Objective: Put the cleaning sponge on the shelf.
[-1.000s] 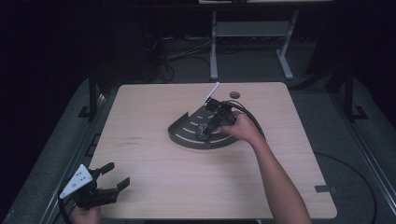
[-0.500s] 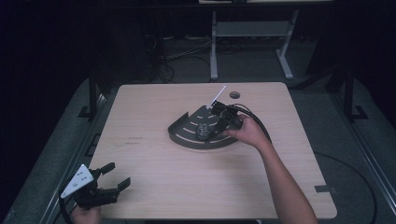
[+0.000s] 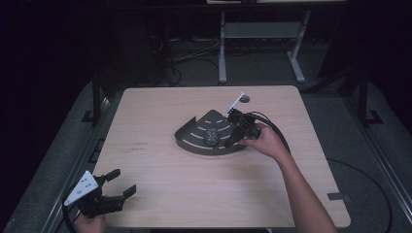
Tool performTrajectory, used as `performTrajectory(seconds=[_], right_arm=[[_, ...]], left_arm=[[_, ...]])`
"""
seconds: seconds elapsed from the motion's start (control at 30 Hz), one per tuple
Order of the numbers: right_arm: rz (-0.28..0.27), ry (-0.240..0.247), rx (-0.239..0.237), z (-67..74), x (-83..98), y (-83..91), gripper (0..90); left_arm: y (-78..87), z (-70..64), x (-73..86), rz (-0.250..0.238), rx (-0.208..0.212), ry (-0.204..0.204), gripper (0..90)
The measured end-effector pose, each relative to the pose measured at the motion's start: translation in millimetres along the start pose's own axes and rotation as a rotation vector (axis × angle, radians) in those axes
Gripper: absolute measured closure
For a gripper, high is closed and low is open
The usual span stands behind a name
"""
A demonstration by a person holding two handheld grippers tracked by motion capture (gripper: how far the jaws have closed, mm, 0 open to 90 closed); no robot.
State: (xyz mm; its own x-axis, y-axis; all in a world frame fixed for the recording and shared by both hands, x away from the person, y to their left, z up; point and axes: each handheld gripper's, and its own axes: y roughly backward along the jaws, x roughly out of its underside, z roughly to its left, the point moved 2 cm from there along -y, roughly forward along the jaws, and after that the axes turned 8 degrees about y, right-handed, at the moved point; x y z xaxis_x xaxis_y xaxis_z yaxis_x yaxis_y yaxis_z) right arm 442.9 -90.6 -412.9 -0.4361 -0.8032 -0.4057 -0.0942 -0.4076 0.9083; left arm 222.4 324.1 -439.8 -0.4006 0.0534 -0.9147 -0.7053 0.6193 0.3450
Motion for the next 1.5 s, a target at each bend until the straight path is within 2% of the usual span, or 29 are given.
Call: performTrajectory(seconds=[0.4, 0.53, 0.73, 0.93, 1.5], right_arm=[[-0.024, -0.007, 0.008, 6.7, 23.6, 10.4, 18.0], [0.001, -0.004, 0.005, 9.4, 29.6, 12.9, 17.0], [-0.024, 0.002, 0.015, 13.6, 37.5, 20.1, 17.0], [-0.01, 0.0, 0.01, 16.6, 46.0, 19.1, 16.9], [-0.033, -0.006, 0.0, 24.2, 64.2, 17.2, 16.6]], left_arm=[[-0.4, -0.5, 0.2, 0.003, -0.001, 0.0, 13.3], [-1.0, -0.8, 0.2, 0.006, 0.001, -0.002, 13.3], [-1.0, -0.6, 0.4, 0.008, 0.0, -0.004, 13.3], [-1.1, -0.5, 0.7, 0.01, 0.0, -0.003, 13.3], [-0.9, -0.3, 0.5, 0.008, -0.001, -0.005, 13.3]])
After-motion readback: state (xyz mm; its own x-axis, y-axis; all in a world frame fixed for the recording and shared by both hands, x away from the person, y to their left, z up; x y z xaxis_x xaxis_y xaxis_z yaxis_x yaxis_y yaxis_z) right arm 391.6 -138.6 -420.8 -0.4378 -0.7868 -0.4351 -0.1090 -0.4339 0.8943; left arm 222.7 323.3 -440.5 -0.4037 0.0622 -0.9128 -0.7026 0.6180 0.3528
